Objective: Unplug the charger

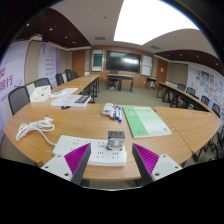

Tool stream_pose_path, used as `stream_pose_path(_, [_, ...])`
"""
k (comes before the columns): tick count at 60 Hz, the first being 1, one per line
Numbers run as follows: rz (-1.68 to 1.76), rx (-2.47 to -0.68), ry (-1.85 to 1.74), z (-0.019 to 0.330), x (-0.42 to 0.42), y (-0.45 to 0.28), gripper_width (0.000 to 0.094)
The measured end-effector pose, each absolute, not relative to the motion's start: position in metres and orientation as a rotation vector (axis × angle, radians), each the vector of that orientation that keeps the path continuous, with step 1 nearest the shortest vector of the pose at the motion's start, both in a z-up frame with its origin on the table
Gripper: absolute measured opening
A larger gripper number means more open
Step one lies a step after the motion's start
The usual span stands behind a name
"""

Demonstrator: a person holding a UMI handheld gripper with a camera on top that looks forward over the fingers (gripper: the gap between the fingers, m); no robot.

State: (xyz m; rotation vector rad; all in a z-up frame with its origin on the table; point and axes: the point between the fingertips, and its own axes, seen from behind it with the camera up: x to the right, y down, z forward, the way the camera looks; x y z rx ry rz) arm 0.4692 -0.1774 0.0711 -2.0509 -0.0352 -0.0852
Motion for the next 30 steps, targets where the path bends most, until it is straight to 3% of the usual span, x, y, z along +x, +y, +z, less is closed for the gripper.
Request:
stream_pose_path(7, [-0.082, -2.067, -0.016, 0.05, 0.482, -0.134, 0.0834])
stream_pose_path(10, [-0.067, -2.071, -0.012, 0.043, 0.48, -0.12, 0.077])
stream_pose_path(13, [-0.063, -2.075, -0.016, 0.039, 0.481, -0.112, 0.0672])
stream_pose_path(16, [-0.069, -2.075, -0.02, 0.037, 0.481, -0.107, 0.0467])
stream_pose_path(18, [-0.101, -2.064, 0.001, 0.037, 0.488, -0.103, 0.0379])
stream_pose_path(30, [-0.045, -2.093, 0.008, 0.036, 0.485, -0.103, 0.0266])
